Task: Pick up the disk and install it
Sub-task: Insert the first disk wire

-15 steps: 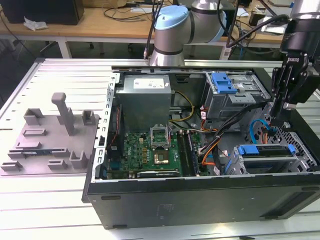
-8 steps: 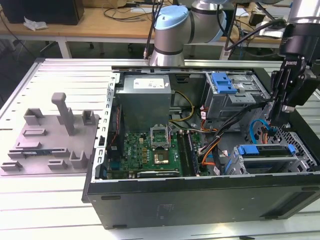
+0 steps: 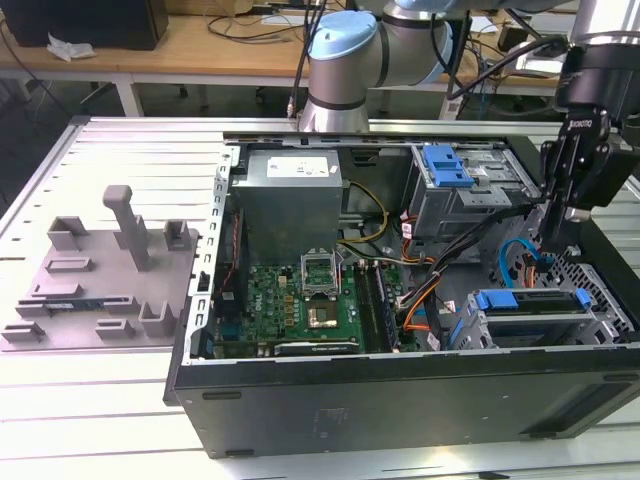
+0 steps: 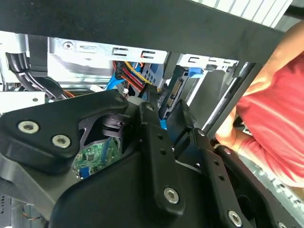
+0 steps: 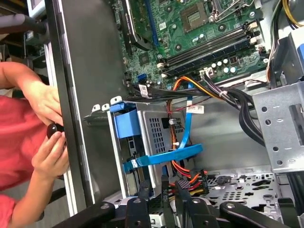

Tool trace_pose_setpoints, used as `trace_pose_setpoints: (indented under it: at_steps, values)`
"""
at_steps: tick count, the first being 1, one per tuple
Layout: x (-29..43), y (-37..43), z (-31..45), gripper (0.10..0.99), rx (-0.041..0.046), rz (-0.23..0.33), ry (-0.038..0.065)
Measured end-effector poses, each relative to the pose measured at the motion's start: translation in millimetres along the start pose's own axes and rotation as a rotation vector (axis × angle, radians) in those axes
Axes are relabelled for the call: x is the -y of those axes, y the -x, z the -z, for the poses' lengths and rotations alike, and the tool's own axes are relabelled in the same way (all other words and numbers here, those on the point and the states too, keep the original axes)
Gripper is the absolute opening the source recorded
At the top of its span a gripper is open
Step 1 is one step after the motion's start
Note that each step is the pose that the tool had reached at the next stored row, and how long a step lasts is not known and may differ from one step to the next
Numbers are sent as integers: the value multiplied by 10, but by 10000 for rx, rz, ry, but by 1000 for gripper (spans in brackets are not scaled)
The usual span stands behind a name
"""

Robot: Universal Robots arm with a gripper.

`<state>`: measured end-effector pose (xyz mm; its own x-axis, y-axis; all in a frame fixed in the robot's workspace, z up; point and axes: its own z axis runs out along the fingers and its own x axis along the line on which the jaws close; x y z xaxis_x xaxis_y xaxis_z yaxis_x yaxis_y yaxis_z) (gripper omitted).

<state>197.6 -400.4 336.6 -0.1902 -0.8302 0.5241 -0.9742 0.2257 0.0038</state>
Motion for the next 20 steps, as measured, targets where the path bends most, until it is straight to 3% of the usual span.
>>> trace_pose_setpoints:
  at_steps: [2,4,11,16,17,20]
  values:
    - [0,0,-1,349,-2,357,-221]
    - [-11,2,-8,349,-3,438,-270]
    - [-35,13,-36,349,-4,354,-221]
    - [-35,21,-46,349,-16,126,-83]
    - [-35,24,-50,267,-29,68,-51]
    - [-35,27,-56,196,-39,16,-22]
